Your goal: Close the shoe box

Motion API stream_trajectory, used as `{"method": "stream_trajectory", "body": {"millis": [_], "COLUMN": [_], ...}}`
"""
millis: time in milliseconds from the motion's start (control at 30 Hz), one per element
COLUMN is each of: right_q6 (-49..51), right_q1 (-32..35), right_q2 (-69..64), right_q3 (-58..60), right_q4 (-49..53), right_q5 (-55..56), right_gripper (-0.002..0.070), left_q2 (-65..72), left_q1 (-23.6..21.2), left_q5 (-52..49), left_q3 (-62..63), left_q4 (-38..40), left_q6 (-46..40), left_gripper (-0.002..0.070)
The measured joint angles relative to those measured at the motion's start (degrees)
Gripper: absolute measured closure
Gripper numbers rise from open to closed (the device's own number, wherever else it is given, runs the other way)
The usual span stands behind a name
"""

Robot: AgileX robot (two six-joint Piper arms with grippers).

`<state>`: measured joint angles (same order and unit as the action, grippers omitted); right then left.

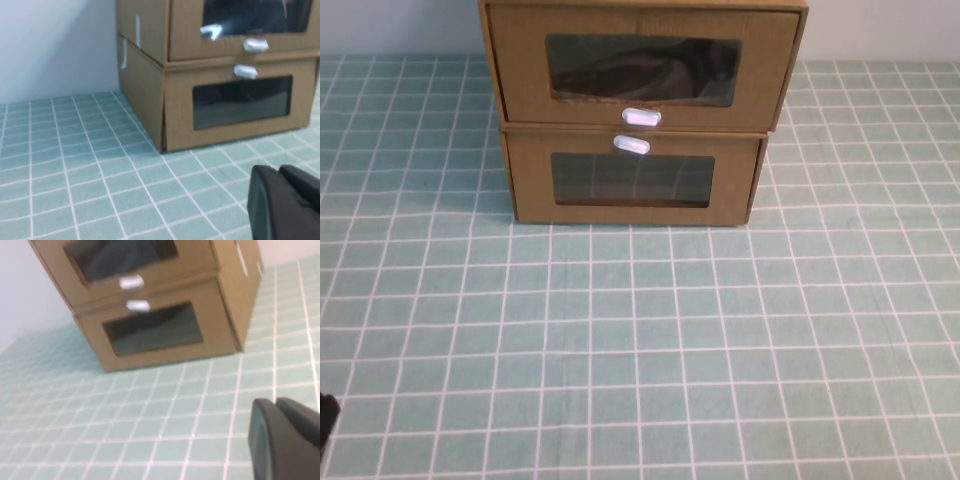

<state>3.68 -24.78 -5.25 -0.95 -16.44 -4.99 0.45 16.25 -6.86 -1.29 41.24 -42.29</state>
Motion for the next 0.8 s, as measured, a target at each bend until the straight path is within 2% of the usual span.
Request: {"method": "stream_trajectory", "body": {"millis": [200,400,800], "right_q6": [0.0,0.0,-0.1], "right_q1": [0.0,0.0,0.0], "right_q2": [0.0,0.0,0.0], "right_q3": [2.4,2.5,2.5], "right_q4": [3.3,5.9,6.1], "right_q5": [0.1,-7.4,-7.3], "right_gripper": [0.0687,0.0687,0.0688], "left_q2": [0.0,0.0,0.0], "left_q1": [0.0,0.0,0.0], "left_q5": [-4.0,-5.5,-5.8], "left_q3": [-0.2,-0.2,-0.2], "left_q4": [-1.0,-1.0,-1.0], "left_q6": [0.8,1.9,2.0], "left_gripper": [0.068,0.068,0.068]}}
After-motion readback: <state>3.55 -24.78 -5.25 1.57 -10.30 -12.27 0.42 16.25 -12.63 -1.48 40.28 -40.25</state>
